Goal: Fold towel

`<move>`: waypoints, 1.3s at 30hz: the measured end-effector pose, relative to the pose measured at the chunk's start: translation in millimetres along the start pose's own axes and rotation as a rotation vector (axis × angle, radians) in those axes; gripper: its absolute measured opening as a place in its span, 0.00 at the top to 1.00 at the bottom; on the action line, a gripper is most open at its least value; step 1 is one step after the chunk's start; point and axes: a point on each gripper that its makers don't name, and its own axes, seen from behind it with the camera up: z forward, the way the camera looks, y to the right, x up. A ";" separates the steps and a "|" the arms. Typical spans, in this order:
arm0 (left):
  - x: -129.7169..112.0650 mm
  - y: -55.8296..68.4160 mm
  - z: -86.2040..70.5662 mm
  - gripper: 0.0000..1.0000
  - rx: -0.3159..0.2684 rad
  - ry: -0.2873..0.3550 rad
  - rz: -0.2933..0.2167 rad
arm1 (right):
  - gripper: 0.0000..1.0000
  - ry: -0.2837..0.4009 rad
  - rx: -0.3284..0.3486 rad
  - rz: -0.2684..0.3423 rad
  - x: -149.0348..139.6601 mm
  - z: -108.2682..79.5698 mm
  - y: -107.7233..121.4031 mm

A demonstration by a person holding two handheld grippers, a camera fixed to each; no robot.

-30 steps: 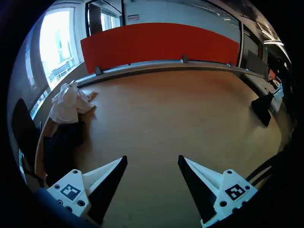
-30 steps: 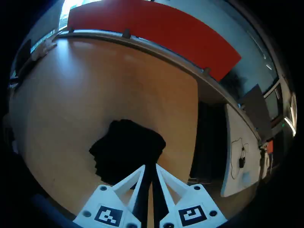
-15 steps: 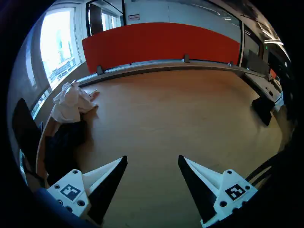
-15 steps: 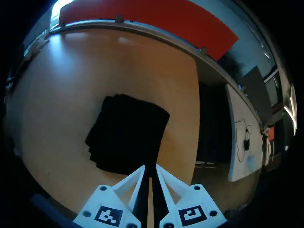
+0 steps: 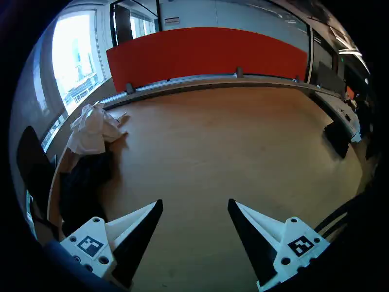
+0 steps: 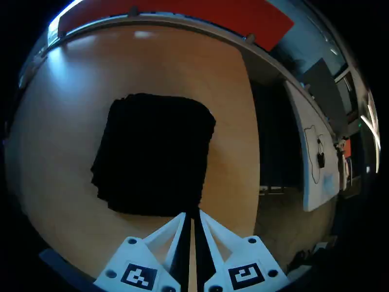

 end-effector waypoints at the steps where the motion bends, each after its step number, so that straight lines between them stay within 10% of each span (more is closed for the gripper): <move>1: -0.5 -0.1 -0.5 0.00 0.001 0.000 -0.001 | 0.96 -0.005 -0.004 0.003 -1.2 3.2 0.0; 25: -1.4 -3.3 -3.9 0.00 0.008 -0.004 0.011 | 0.88 -0.044 -0.048 0.049 -17.2 29.8 -0.8; 34: -1.1 -4.1 -3.6 0.00 0.007 -0.003 0.013 | 0.59 -0.036 -0.060 0.066 -27.6 22.7 0.5; 39: -0.9 -4.3 -3.7 0.00 0.006 -0.001 0.009 | 0.26 -0.018 -0.053 0.082 -28.6 17.3 -1.0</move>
